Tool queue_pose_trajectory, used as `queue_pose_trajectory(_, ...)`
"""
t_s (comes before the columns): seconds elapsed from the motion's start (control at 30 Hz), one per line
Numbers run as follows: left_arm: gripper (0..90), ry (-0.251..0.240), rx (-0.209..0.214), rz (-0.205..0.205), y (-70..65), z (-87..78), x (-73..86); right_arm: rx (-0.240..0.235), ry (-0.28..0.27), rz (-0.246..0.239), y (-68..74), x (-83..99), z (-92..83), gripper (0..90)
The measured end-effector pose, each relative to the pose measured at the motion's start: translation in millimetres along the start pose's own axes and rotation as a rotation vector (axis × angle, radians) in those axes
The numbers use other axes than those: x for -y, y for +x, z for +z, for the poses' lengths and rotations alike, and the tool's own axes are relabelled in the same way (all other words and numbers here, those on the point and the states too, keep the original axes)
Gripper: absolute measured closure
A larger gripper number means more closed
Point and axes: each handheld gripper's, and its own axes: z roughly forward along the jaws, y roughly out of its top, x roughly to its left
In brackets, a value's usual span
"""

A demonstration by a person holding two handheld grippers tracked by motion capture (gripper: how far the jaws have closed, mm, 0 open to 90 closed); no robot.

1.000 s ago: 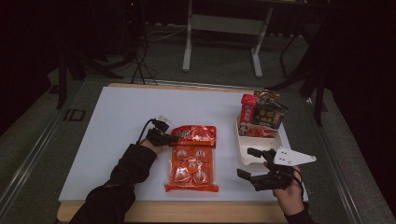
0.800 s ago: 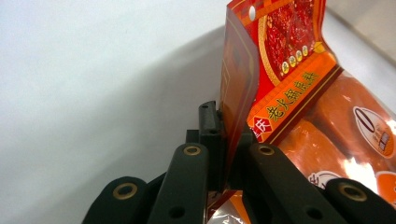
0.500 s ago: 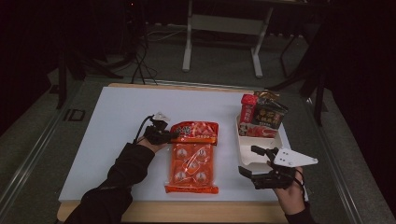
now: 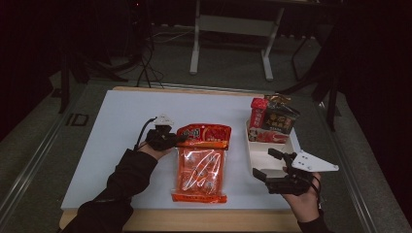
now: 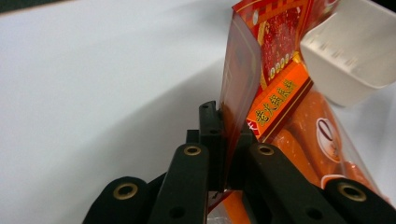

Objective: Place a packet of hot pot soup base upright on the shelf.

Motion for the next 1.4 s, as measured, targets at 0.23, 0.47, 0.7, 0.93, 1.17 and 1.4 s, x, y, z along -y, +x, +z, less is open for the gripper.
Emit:
queue_pose_trajectory(0.23, 89.8, -0.018, 0.024, 0.025, -6.0, -9.5, -4.9, -0.014, 0.035, -0.011, 4.8, -5.0, 6.4, 13.5)
queue_pose_trajectory(0.47, 89.8, -0.054, 0.063, 0.057, -17.2, -22.0, -10.0, -0.020, 0.028, -0.016, 5.2, -13.4, 12.4, 13.9)
queue_pose_trajectory(0.7, 89.9, -0.088, 0.106, 0.101, -27.7, -34.0, -12.9, -0.047, 0.034, -0.009, 3.7, -21.6, 34.1, 14.6)
queue_pose_trajectory(0.93, 90.0, -0.130, 0.154, 0.140, -36.4, -45.4, -11.8, -0.063, 0.078, 0.041, -6.2, -19.7, 64.4, 14.6)
queue_pose_trajectory(1.17, 90.0, -0.161, 0.209, 0.176, -45.3, -53.1, -13.0, -0.106, 0.100, 0.060, -13.8, -21.9, 81.4, 22.5)
queue_pose_trajectory(1.4, 89.9, -0.178, 0.233, 0.192, -54.1, -56.6, -14.3, -0.192, 0.125, 0.066, -13.3, -14.5, 95.1, 50.6)
